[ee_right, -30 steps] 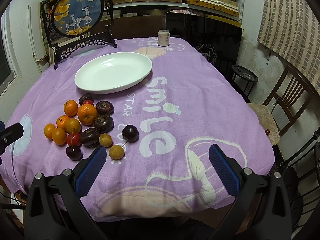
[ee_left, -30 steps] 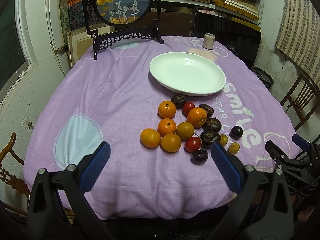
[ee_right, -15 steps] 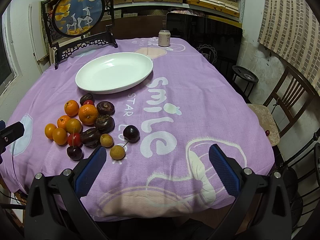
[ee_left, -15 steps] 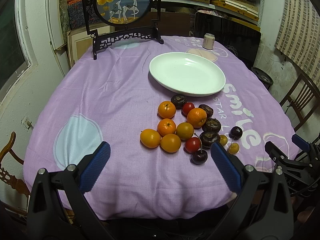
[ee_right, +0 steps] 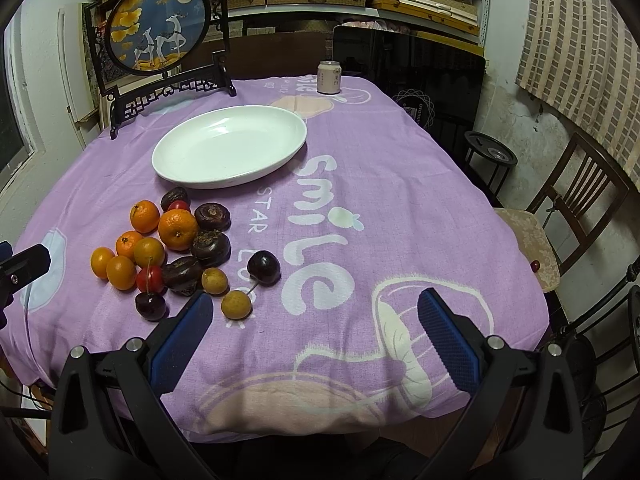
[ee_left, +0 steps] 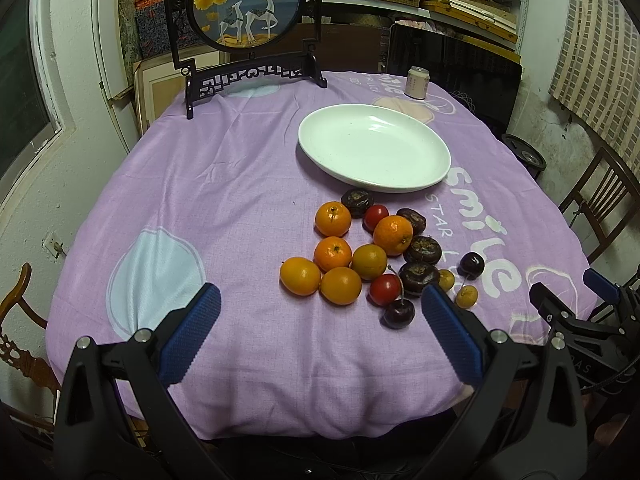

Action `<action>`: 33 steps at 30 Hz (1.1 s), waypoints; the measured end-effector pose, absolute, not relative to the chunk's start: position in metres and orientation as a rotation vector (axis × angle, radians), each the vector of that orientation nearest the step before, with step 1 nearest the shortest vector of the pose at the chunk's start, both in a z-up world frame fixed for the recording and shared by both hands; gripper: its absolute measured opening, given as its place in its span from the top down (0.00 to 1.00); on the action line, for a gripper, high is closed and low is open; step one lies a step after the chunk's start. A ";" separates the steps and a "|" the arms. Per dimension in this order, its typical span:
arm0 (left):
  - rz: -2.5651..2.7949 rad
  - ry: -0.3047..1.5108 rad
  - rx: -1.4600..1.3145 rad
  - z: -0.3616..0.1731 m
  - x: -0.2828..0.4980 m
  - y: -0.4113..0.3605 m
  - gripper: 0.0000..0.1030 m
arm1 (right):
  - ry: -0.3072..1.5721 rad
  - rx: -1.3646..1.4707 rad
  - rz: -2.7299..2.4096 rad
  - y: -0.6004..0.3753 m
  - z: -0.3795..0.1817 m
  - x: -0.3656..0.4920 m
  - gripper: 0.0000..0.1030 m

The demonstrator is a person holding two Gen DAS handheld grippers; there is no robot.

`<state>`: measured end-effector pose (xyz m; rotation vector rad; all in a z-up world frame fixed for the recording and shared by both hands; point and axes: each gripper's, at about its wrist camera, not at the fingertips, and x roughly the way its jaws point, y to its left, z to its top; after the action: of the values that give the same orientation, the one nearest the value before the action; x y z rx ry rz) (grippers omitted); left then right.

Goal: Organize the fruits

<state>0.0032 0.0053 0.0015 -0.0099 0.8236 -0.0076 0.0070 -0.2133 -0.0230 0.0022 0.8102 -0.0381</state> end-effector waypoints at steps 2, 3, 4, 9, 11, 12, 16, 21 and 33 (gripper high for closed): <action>-0.008 0.824 -0.010 0.002 0.003 0.005 0.02 | 0.809 0.002 -0.039 -0.213 -0.023 0.007 0.01; -0.008 0.824 -0.010 0.002 0.003 0.005 0.02 | 0.809 0.002 -0.038 -0.213 -0.023 0.007 0.01; -0.009 0.824 -0.010 0.002 0.003 0.005 0.02 | 0.809 0.002 -0.038 -0.213 -0.023 0.007 0.01; -0.008 0.824 -0.010 0.002 0.003 0.005 0.02 | 0.810 0.002 -0.038 -0.213 -0.023 0.007 0.01; -0.008 0.824 -0.011 0.002 0.003 0.005 0.02 | 0.810 0.002 -0.039 -0.213 -0.024 0.007 0.01; -0.008 0.824 -0.011 0.002 0.003 0.005 0.02 | 0.809 0.002 -0.039 -0.213 -0.023 0.007 0.01; -0.009 0.824 -0.010 0.001 0.003 0.004 0.02 | 0.808 0.002 -0.038 -0.213 -0.022 0.006 0.01; -0.009 0.824 -0.011 0.001 0.003 0.004 0.02 | 0.808 0.002 -0.038 -0.213 -0.022 0.006 0.01; 0.060 0.842 0.020 -0.014 0.006 0.026 0.02 | 0.834 -0.079 0.009 -0.213 -0.035 0.006 0.01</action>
<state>0.0059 0.0257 -0.0137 0.0197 0.8416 0.0603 0.0064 -0.2126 -0.0350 -0.0789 0.8338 0.0089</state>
